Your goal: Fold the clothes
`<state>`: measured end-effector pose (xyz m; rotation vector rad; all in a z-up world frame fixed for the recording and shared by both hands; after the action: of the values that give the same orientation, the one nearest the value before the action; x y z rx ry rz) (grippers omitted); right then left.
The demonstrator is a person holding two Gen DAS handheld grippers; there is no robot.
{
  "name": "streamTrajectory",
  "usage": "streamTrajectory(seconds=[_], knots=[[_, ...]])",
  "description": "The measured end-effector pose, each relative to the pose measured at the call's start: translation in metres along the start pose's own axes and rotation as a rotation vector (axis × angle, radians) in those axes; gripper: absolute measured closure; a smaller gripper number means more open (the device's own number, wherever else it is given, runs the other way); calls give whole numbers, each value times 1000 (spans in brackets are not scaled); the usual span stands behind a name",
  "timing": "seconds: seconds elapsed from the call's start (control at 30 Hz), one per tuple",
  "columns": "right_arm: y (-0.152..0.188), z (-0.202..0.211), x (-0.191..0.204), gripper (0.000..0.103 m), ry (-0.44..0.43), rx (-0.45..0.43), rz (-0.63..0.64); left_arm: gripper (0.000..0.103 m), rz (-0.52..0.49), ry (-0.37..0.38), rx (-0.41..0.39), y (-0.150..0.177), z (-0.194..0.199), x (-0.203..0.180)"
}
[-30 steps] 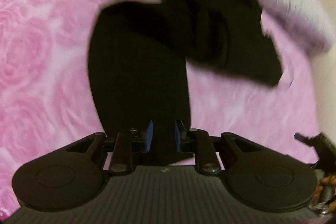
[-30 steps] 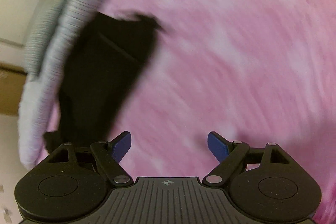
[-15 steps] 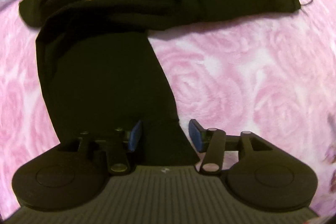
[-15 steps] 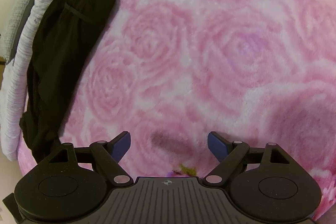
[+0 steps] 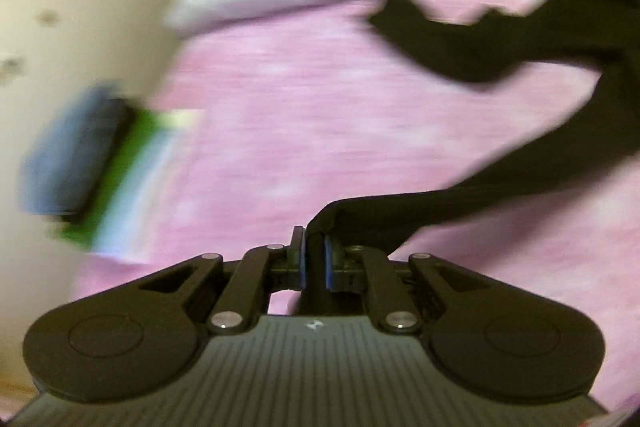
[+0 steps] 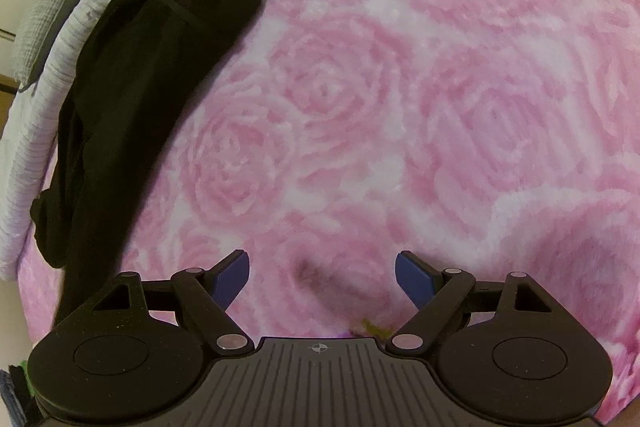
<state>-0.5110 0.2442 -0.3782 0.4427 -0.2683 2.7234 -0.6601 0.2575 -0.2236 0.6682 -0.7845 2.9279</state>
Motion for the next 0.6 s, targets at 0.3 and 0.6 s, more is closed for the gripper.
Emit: streamTrajectory(seconds=[0.3, 0.6], knots=[[-20, -7, 19, 19, -119, -72, -11, 92, -40, 30, 70, -27, -106, 34], [-49, -32, 30, 20, -335, -134, -144, 83, 291, 238, 160, 31, -121, -36]])
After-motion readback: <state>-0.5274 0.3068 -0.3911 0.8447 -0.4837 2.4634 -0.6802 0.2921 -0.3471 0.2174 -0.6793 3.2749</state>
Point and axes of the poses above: each gripper's, at about its wrist camera, not at the fingertips, and z roughly against the way its jaws point, x to its left, y to its underside, the point moved 1 cm from there along -z, roughly the way its jaws point, and after that the axes turned 6 degrees about y, right-handed, at the moved point
